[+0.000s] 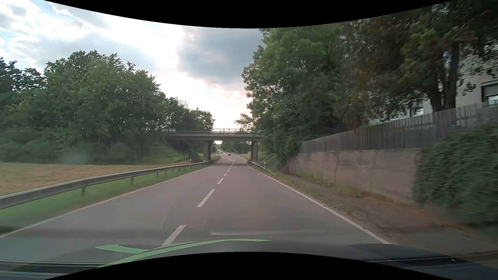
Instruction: Follow the waypoints while adhering to traffic rules and regulations
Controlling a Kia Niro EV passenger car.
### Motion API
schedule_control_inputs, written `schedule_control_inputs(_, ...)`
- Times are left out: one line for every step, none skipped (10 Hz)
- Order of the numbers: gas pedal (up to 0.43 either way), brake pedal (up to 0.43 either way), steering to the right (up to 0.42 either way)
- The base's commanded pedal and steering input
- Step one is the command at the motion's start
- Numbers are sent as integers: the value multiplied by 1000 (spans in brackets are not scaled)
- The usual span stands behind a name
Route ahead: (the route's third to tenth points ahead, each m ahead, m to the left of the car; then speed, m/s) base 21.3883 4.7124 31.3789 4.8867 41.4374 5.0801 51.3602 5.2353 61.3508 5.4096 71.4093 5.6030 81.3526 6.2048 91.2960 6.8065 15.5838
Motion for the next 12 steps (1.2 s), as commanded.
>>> schedule_control_inputs(67,0,-7)
schedule_control_inputs(67,0,-8)
schedule_control_inputs(67,0,-8)
schedule_control_inputs(67,0,-8)
schedule_control_inputs(67,0,-8)
schedule_control_inputs(67,0,-9)
schedule_control_inputs(67,0,-9)
schedule_control_inputs(67,0,-9)
schedule_control_inputs(67,0,-9)
schedule_control_inputs(67,0,-8)
schedule_control_inputs(67,0,-9)
schedule_control_inputs(67,0,-8)
